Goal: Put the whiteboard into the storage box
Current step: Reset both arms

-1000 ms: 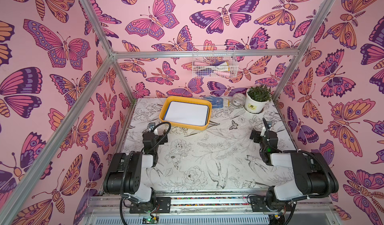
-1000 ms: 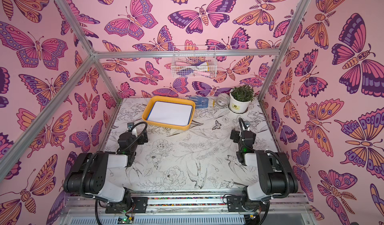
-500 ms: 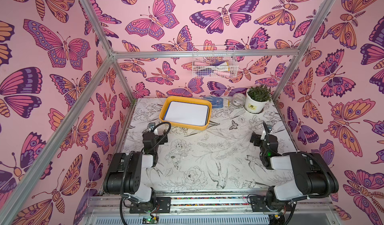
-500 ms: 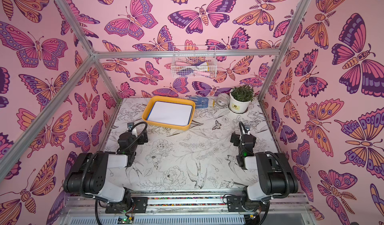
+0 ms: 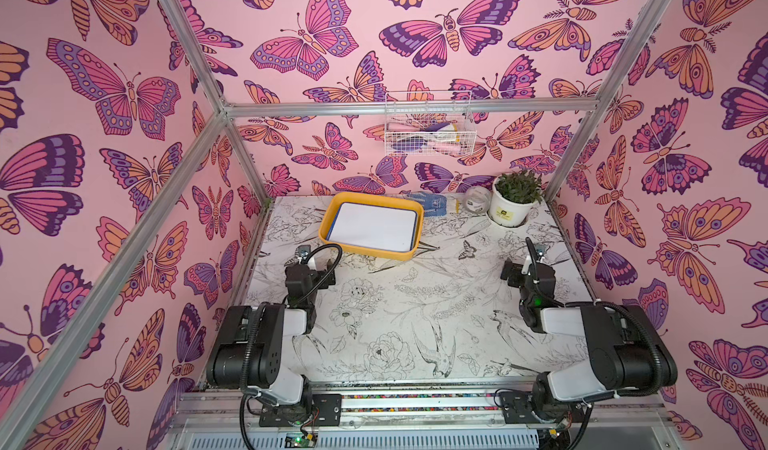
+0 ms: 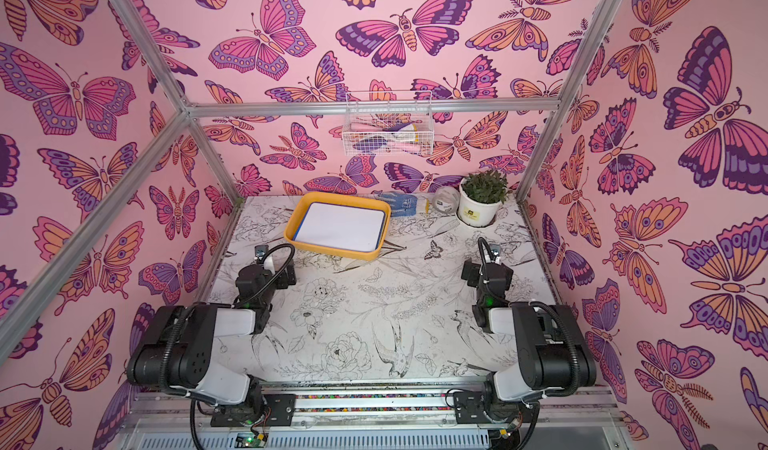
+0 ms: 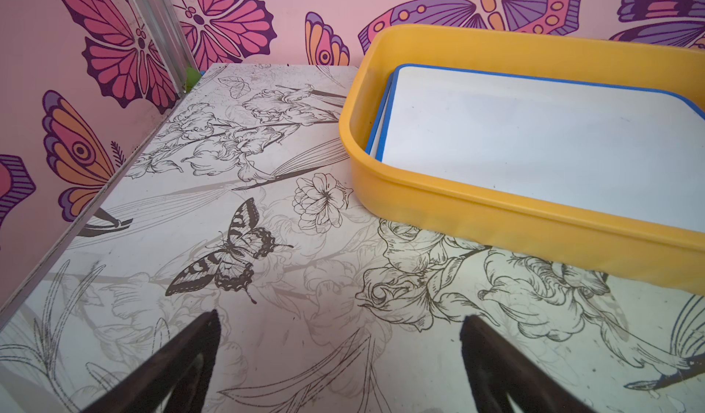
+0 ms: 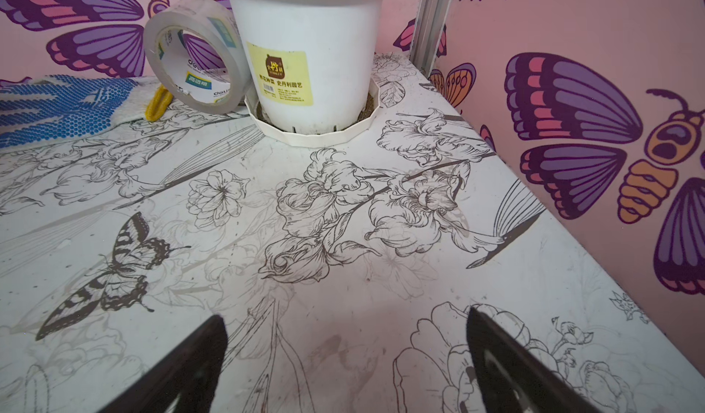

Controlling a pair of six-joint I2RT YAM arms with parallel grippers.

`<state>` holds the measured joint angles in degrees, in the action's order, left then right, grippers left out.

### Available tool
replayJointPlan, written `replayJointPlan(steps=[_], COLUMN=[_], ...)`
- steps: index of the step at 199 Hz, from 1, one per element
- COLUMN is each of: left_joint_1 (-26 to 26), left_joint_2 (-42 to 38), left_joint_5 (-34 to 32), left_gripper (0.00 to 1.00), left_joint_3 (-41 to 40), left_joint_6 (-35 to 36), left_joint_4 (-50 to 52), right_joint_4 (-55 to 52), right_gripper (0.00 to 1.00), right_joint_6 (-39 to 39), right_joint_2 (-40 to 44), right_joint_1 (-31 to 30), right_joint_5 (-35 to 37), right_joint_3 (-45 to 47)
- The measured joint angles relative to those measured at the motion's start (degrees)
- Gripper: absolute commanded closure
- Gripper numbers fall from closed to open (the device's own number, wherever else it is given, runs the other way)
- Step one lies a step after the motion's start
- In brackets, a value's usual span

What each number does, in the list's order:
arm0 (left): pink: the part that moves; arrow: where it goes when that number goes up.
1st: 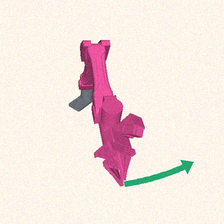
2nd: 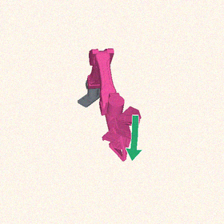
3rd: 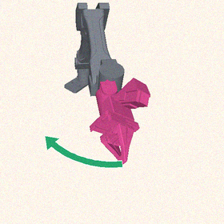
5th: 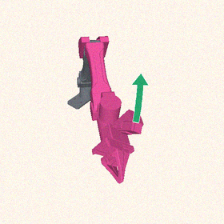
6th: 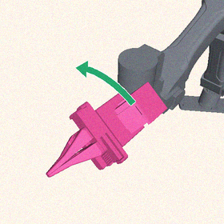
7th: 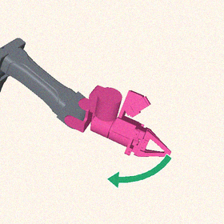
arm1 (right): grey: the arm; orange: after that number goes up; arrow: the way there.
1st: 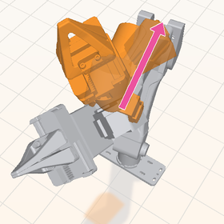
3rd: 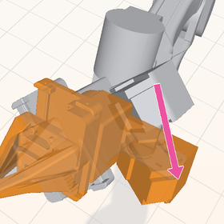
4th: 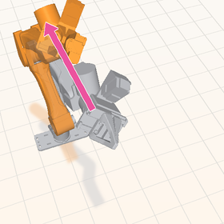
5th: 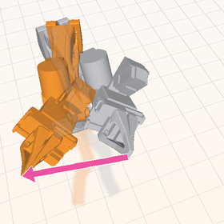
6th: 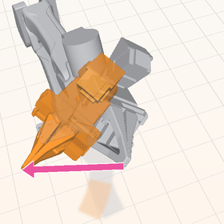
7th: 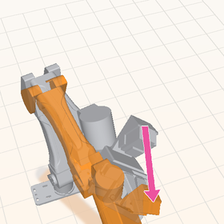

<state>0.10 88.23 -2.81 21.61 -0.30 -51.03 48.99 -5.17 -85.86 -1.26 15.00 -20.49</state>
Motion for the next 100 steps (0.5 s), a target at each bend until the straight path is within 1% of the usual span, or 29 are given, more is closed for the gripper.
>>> replayJointPlan(steps=[100], left_joint_1=[0.15], left_joint_2=[0.00], left_joint_5=[0.96], left_gripper=[0.01], left_joint_3=[0.00], left_joint_6=[0.26], left_joint_4=[0.02], right_joint_4=[0.00], right_gripper=[0.00], right_joint_6=[0.00], right_joint_2=[0.00], right_joint_1=[0.00], right_joint_5=[0.00], right_joint_3=[0.00])
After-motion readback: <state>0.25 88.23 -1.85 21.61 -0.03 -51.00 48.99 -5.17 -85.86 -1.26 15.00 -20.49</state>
